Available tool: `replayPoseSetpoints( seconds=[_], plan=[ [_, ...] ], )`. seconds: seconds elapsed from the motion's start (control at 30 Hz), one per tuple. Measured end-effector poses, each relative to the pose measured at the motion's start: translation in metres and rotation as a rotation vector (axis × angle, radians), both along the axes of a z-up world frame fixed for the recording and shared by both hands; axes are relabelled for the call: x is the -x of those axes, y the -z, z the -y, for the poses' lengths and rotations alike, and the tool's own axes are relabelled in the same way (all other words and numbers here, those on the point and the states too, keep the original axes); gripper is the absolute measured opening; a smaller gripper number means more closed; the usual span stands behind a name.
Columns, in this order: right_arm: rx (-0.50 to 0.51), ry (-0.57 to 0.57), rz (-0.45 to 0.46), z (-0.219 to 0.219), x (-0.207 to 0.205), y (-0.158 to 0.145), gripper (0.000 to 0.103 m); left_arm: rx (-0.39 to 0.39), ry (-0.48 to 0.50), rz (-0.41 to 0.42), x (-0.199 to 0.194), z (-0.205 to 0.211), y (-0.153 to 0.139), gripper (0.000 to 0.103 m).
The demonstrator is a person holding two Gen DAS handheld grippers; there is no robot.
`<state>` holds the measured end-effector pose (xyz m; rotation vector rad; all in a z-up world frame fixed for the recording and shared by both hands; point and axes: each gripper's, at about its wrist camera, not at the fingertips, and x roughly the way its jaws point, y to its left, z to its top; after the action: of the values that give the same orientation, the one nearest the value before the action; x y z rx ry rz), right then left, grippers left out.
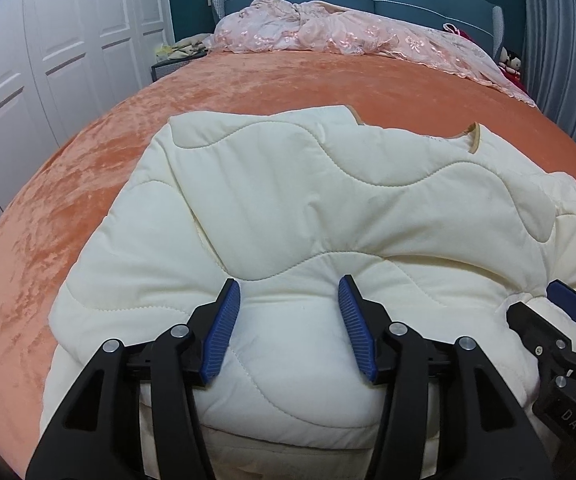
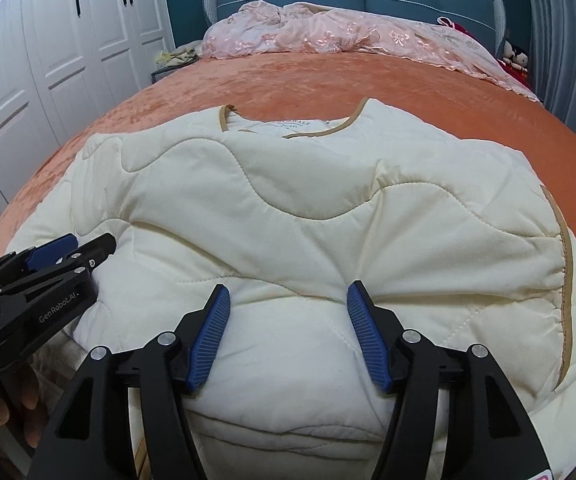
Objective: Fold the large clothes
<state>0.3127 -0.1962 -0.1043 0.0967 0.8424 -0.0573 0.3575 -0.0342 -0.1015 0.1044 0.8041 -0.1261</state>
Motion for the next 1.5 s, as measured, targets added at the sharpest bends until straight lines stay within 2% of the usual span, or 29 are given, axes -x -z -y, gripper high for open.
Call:
replayPoseSetpoints(
  seconds=[0.13, 0.17, 0.23, 0.3, 0.37, 0.43, 0.57, 0.63, 0.73, 0.8, 0.87, 0.93, 1.0, 1.03, 1.07, 1.1, 1.13, 1.2, 1.3, 1.37, 1.5],
  plan=[
    [0.069, 0.002, -0.055, -0.012, 0.005, -0.005, 0.060, -0.040, 0.043, -0.031, 0.010, 0.002, -0.008, 0.053],
    [0.077, -0.008, -0.070, -0.013, 0.007, -0.007, 0.061, -0.037, 0.063, -0.047, 0.013, -0.001, -0.012, 0.057],
    [0.088, -0.041, -0.108, -0.014, 0.011, -0.011, 0.061, -0.010, 0.086, -0.088, 0.015, -0.012, -0.022, 0.066],
    [0.088, -0.084, -0.159, -0.012, 0.014, -0.016, 0.061, 0.033, 0.094, -0.138, 0.010, -0.027, -0.033, 0.067],
    [0.086, -0.134, -0.222, -0.012, 0.014, -0.021, 0.060, 0.058, 0.083, -0.148, -0.002, -0.045, -0.051, 0.067],
    [0.036, -0.169, -0.276, -0.007, 0.007, -0.033, 0.059, 0.058, 0.055, -0.132, -0.023, -0.059, -0.071, 0.067],
    [-0.217, -0.111, -0.212, 0.017, -0.039, -0.066, 0.058, 0.114, -0.046, -0.131, -0.090, -0.081, -0.093, 0.068],
    [-0.318, -0.068, -0.164, 0.022, -0.077, -0.073, 0.058, 0.171, -0.106, -0.157, -0.123, -0.088, -0.089, 0.068],
    [-0.376, -0.070, -0.090, 0.012, -0.136, -0.069, 0.058, 0.251, -0.165, -0.217, -0.160, -0.089, -0.065, 0.068],
    [-0.407, -0.040, -0.075, 0.005, -0.172, -0.057, 0.058, 0.281, -0.195, -0.242, -0.174, -0.087, -0.044, 0.068],
    [-0.421, -0.008, -0.089, -0.001, -0.202, -0.041, 0.058, 0.243, -0.207, -0.250, -0.180, -0.081, -0.022, 0.068],
    [-0.395, 0.013, -0.130, -0.011, -0.226, -0.022, 0.058, 0.158, -0.196, -0.219, -0.178, -0.072, -0.004, 0.069],
    [-0.365, -0.002, -0.174, -0.020, -0.241, -0.004, 0.058, 0.131, -0.195, -0.160, -0.173, -0.071, 0.008, 0.079],
    [-0.356, -0.024, -0.187, -0.025, -0.244, 0.004, 0.048, 0.149, -0.206, -0.141, -0.170, -0.075, 0.011, 0.081],
    [-0.348, -0.054, -0.174, -0.031, -0.243, 0.008, 0.023, 0.176, -0.212, -0.125, -0.168, -0.079, 0.014, 0.083],
    [-0.349, -0.093, -0.163, -0.036, -0.242, 0.010, 0.008, 0.194, -0.215, -0.118, -0.167, -0.082, 0.015, 0.084],
    [-0.349, -0.121, -0.152, -0.039, -0.239, 0.012, 0.002, 0.202, -0.214, -0.110, -0.166, -0.083, 0.016, 0.084],
    [-0.326, -0.113, -0.074, -0.039, -0.227, 0.009, 0.002, 0.192, -0.212, -0.090, -0.164, -0.081, 0.015, 0.084],
    [-0.364, -0.055, -0.020, -0.024, -0.217, 0.013, 0.000, 0.181, -0.211, -0.076, -0.163, -0.079, 0.016, 0.085],
    [-0.386, -0.019, -0.022, -0.017, -0.217, 0.020, 0.000, 0.166, -0.209, -0.071, -0.163, -0.076, 0.016, 0.085],
    [-0.350, -0.006, -0.063, -0.021, -0.226, 0.027, 0.000, 0.126, -0.216, -0.069, -0.165, -0.071, 0.019, 0.086]
  ],
)
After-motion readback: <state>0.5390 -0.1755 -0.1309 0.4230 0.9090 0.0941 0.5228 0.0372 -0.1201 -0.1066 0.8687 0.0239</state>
